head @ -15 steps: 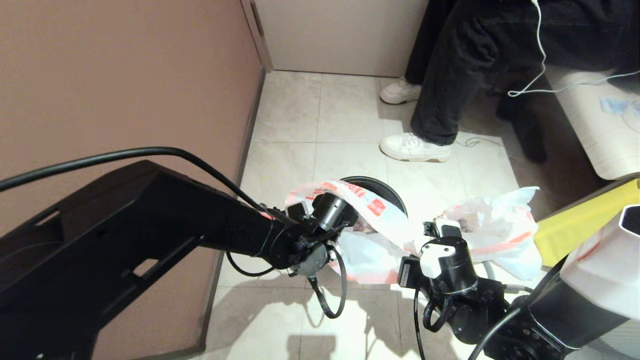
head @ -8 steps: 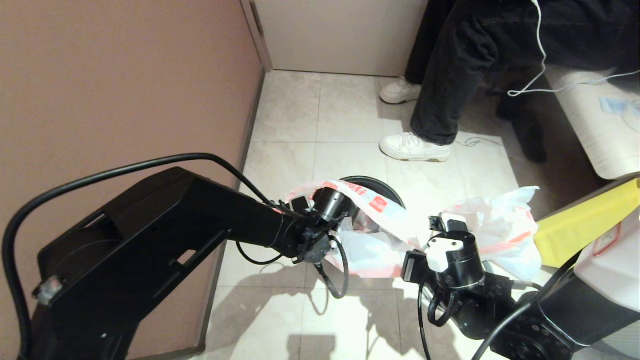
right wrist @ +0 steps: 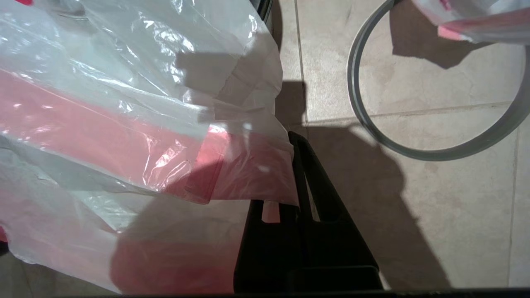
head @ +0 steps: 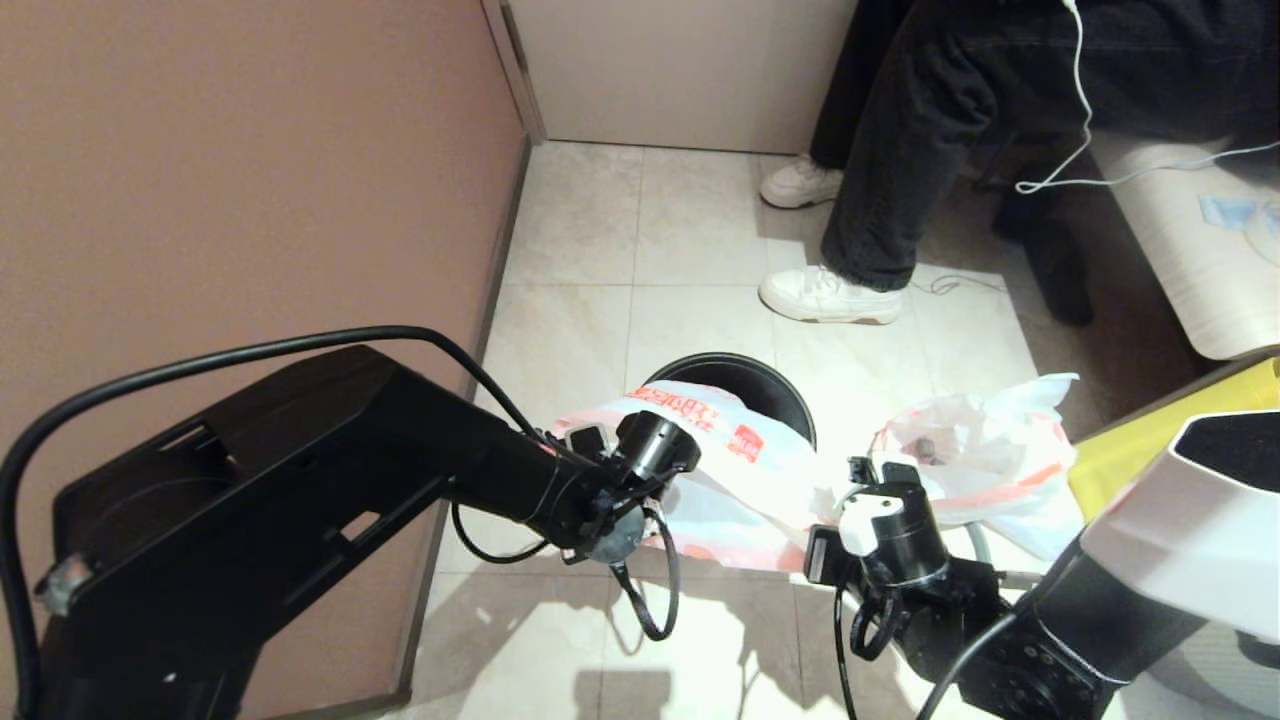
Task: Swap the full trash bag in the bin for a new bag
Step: Put the new garbage bag on the trash can
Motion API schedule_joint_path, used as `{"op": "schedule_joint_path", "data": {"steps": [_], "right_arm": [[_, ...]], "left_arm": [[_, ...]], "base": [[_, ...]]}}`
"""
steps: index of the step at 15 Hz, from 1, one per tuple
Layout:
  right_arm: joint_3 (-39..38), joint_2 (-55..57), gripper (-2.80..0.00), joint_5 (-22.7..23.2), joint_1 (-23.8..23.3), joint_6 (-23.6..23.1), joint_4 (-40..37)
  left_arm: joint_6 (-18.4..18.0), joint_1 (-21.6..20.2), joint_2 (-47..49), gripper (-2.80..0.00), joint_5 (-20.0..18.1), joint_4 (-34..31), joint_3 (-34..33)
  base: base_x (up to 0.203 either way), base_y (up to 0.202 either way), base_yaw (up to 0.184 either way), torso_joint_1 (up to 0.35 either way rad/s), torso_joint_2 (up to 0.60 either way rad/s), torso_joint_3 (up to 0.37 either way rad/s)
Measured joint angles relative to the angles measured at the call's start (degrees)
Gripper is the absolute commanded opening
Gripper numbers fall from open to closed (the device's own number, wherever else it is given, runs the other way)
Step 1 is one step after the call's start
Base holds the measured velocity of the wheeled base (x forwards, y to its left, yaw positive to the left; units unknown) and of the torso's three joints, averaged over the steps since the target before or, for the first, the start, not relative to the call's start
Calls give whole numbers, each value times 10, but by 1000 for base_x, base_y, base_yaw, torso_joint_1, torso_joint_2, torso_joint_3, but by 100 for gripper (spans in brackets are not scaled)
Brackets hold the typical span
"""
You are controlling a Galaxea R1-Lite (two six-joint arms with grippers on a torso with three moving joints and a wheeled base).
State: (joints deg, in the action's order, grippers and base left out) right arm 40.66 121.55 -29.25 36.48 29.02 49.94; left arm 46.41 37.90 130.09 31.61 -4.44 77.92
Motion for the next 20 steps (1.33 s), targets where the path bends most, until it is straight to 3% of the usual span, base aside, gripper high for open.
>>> {"op": "schedule_joint_path", "data": {"steps": [8,11,14,20], "right_arm": [[169,138,-280,25,-83,-87,2],[224,165,-280,25,-99,-103,2],[239,185,-280,25,-102,-109,4],[250,190,-280,24,-113,-110,16]], "left_arm": [[-35,-35,81,-280,3,0,82],[-36,-43,107,-280,29,-1,112],[-35,-39,131,-280,74,0,149],[-33,-46,146,-280,72,0,179]], "base": [[0,0,0,0,0,0],[0,0,0,0,0,0],[0,0,0,0,0,0],[0,0,0,0,0,0]]}}
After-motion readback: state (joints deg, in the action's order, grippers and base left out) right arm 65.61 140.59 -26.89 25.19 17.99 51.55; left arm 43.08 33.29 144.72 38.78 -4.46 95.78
